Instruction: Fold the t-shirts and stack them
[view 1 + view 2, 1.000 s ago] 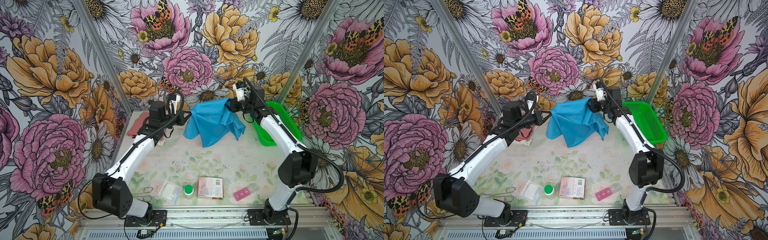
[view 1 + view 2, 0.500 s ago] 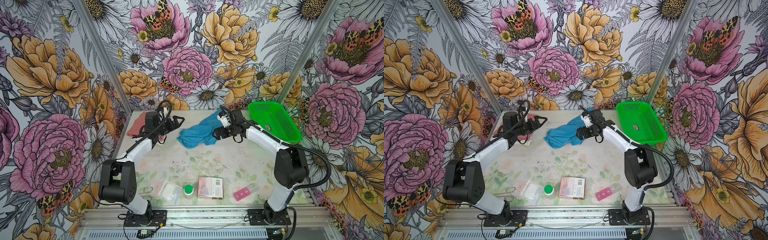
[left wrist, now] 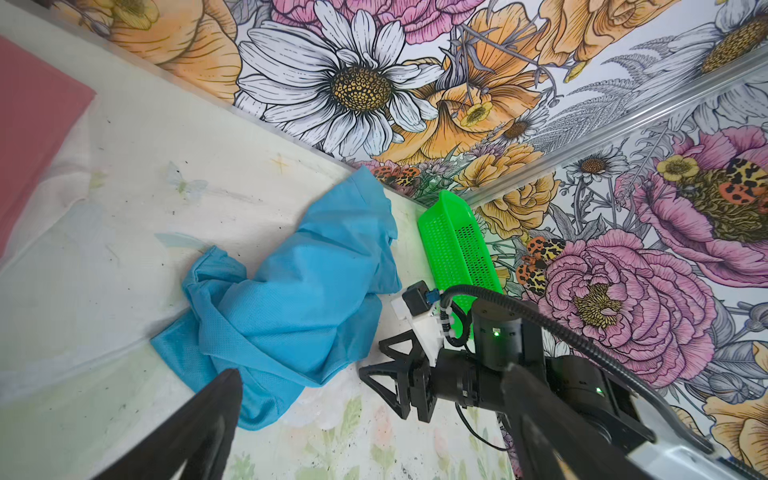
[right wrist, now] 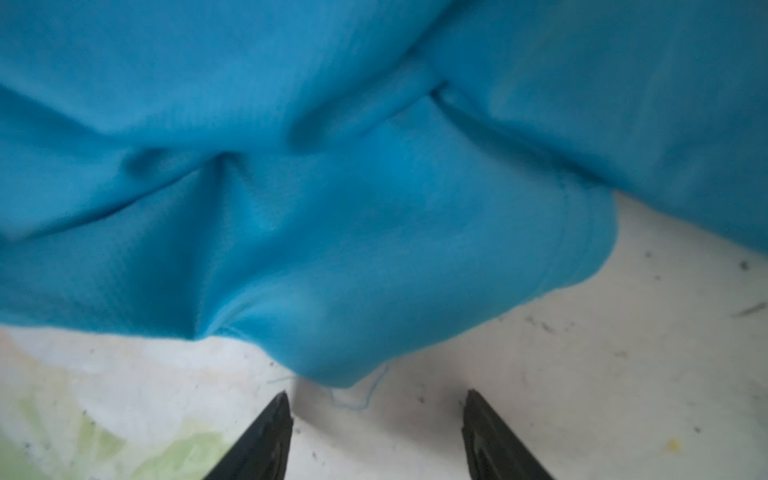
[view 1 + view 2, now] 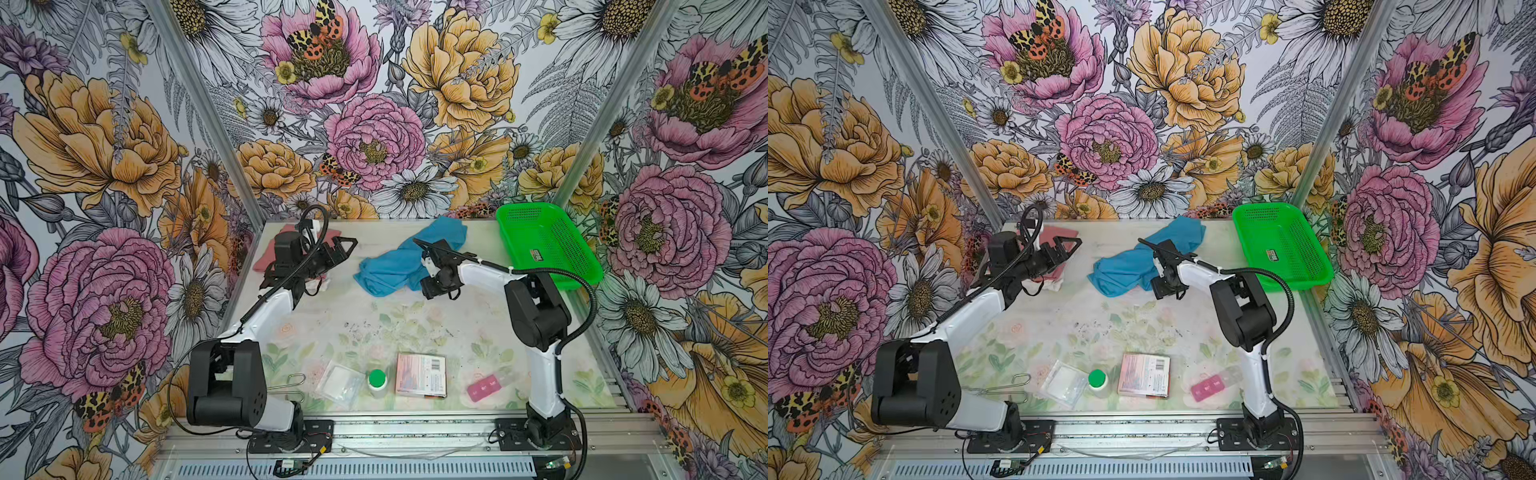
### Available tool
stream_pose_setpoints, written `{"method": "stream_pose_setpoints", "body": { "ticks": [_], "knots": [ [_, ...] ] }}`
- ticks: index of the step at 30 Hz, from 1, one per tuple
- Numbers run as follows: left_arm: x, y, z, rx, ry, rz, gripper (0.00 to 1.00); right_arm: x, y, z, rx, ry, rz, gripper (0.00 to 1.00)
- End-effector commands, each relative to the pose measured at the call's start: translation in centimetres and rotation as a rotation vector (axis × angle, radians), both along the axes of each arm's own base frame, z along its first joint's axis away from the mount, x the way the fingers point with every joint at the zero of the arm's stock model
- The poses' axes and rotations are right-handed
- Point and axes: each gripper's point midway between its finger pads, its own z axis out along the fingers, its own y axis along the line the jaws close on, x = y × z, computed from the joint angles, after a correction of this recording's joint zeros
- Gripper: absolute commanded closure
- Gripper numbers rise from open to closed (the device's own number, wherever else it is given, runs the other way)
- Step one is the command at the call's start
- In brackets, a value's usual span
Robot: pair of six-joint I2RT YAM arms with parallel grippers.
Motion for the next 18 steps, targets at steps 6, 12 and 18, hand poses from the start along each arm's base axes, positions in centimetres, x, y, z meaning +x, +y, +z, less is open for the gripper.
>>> {"method": "stream_pose_setpoints", "body": {
  "ticks": [6,12,18],
  "knots": [
    [-0.3,-0.3,1.0,-0.021,-0.027,-0.022,0.01,4.0,0.7,0.5,-0.01,-0.076,-0.038,0.58],
    [-0.5,0.0,1.6,-0.02,-0.04,-0.02,0.01,4.5,0.2,7.5,0.0,-0.212,-0.038,1.0],
    [-0.4,-0.8,0.7,0.009,-0.009,-0.031,0.01,2.0,-2.4,21.8,-0.003,-0.462,-0.044,1.0]
  ]
}}
